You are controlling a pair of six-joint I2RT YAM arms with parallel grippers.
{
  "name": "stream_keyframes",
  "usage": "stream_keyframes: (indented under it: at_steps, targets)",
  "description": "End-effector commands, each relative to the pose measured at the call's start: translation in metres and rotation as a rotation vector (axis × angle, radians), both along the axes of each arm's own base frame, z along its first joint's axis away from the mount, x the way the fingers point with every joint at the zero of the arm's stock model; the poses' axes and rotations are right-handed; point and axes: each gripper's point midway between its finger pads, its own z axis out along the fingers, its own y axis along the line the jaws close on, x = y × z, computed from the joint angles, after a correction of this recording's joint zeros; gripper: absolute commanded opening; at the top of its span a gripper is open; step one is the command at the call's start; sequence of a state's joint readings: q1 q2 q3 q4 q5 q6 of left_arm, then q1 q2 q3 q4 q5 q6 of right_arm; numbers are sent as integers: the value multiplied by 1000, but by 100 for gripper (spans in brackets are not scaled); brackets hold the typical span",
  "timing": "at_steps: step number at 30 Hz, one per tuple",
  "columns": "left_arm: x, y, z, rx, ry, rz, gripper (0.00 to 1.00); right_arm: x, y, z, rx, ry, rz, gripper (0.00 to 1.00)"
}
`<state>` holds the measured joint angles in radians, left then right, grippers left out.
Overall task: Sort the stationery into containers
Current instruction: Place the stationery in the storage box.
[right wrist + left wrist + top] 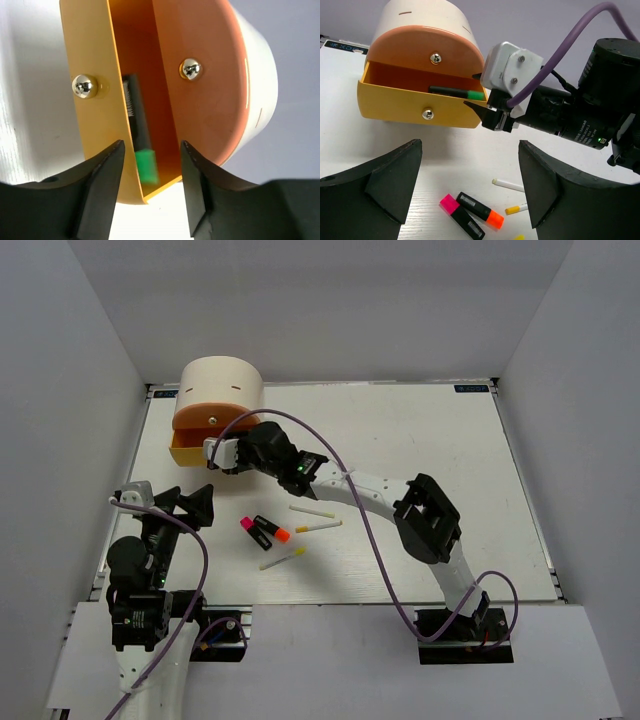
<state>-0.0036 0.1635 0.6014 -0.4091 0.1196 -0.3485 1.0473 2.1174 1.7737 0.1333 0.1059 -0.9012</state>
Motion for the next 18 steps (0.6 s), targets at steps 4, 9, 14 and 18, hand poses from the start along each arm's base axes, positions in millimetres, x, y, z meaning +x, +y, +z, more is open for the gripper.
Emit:
stream_keyframes:
  at_steps: [4,9,14,18]
  targets:
    - [3,1,-4,8,17,1,88,-1,0,69,154,-55,-10,58]
    - [3,1,-4,8,17,1,88,-1,-5,75,169,-51,-29,58]
    - [14,-15,-20,12,72,-93,82,-23,-36,121,251,58,-38,35]
    - [28,-35,-43,-59,220,-194,67,-49,-94,125,290,189,-82,0]
